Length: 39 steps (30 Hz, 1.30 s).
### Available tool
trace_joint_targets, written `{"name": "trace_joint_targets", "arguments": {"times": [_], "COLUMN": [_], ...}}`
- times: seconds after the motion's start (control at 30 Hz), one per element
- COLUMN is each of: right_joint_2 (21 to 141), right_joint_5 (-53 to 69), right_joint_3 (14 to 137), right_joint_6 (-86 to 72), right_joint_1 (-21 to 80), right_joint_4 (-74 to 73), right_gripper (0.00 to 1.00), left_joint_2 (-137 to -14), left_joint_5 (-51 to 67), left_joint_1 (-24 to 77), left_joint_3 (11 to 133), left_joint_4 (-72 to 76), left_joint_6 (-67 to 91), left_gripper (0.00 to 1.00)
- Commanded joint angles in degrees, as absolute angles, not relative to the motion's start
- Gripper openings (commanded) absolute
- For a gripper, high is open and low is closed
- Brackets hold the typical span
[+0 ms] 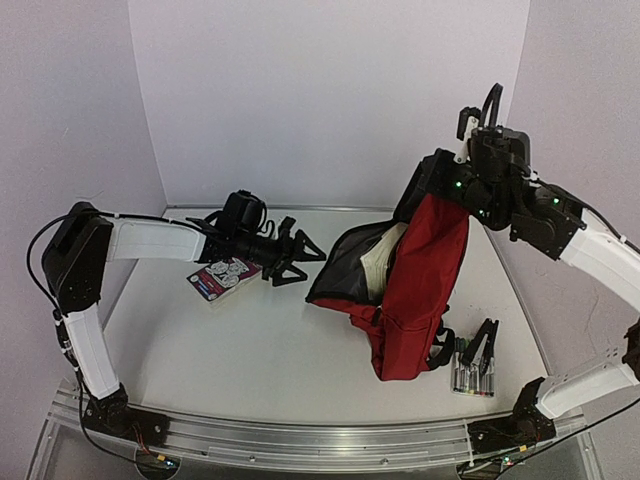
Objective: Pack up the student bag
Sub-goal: Place the book in the student bag, then adjust the student bag at the center of the board.
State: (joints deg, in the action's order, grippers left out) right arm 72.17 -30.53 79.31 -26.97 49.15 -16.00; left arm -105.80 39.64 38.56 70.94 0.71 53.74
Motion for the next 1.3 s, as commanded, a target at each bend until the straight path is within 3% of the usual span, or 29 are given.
{"name": "trace_joint_targets", "arguments": {"times": [0.0, 0.47, 0.53, 0.6, 0.67, 0.77, 1.03, 1.27], "right_joint_2": [69.6, 69.8, 69.8, 69.7, 69.6, 69.6, 71.4, 74.5], "right_joint_5": [-31.4, -31.2, -31.3, -31.4, -31.5, -31.4, -30.6, -29.4], "right_joint_3": [79.4, 80.1, 80.1, 80.0, 80.0, 79.8, 80.5, 83.2], "right_joint_6": [-27.4, -26.9, -27.0, -26.9, -26.8, -26.8, -26.6, -25.6], "right_joint_1": [48.8, 48.8, 48.8, 48.8, 48.8, 48.8, 48.8, 48.4], "right_joint_4": [-14.7, -14.7, -14.7, -14.7, -14.7, -14.7, -14.6, -13.7], "right_gripper": [0.0, 0.0, 0.0, 0.0, 0.0, 0.0, 0.0, 0.0], "left_joint_2": [-107.3, -116.2, -116.5, -116.0, -114.7, -109.9, -94.0, -91.0], "left_joint_5": [42.3, 47.8, 48.9, 49.6, 49.5, 48.3, 43.2, 45.1], "left_joint_1": [38.5, 43.4, 43.7, 43.5, 43.1, 41.6, 40.0, 40.1], "left_joint_3": [69.6, 72.2, 71.7, 69.8, 68.6, 68.6, 81.7, 95.0], "left_joint_4": [9.1, 17.1, 22.9, 30.0, 36.5, 38.6, 13.6, 2.5], "left_joint_6": [58.0, 64.5, 67.2, 71.8, 75.1, 74.4, 52.7, 44.9], "left_gripper": [0.81, 0.82, 0.66, 0.39, 0.19, 0.01, 0.0, 0.0]}}
